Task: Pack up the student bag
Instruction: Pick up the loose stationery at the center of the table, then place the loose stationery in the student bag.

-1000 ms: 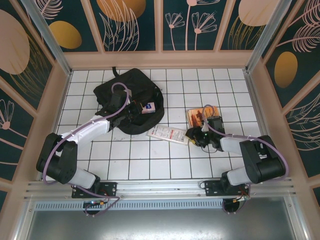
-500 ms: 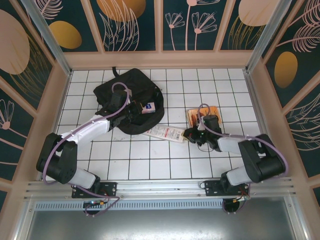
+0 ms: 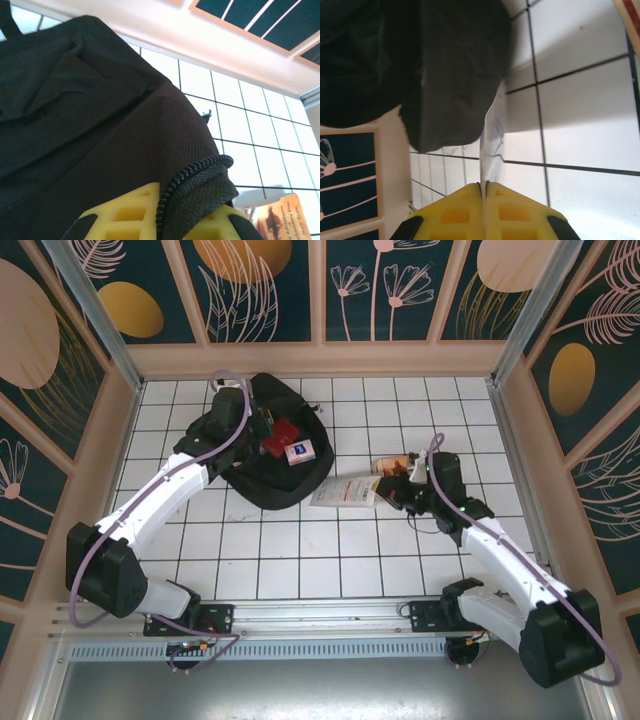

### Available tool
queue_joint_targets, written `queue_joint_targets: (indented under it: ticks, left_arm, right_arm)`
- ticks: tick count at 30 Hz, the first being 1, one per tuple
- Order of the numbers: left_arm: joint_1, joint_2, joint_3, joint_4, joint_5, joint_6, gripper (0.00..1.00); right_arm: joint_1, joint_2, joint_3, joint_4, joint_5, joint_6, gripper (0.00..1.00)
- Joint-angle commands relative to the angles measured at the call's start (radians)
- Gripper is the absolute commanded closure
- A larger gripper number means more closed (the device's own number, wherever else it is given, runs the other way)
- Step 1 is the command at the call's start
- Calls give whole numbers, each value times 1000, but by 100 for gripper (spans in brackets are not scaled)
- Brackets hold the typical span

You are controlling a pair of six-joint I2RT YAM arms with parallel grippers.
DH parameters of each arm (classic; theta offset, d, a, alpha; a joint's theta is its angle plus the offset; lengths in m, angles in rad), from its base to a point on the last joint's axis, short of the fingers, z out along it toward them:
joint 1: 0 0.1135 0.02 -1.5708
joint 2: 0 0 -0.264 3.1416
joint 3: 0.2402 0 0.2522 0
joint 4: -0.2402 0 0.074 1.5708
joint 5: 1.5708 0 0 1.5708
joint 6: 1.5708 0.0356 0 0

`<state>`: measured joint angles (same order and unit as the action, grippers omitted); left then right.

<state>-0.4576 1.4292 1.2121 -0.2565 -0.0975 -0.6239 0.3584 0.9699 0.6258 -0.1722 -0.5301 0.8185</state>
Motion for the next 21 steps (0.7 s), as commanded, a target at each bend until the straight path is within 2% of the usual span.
queue_joint_targets:
  ticks: [1,5,8,15,21]
  left_arm:
    - [-3,-26,56,-4,-75,65,100]
    - [-3,-34,44,39,-76,87,100]
    - [-3,-51,17,89,-69,96,100]
    - [-3,-38,78,71,-55,99,100]
    - [-3,-26,121,70,-51,99,100]
  right_arm:
    - [6,-57,150,-147,0,-14,100]
    - [6,-58,317,-235,-10,-9,100]
    - [9,-42,375,-209,-49,37,100]
    - [45,48,390,-95,-47,111,100]
    - [109,126,342,85,30,233,100]
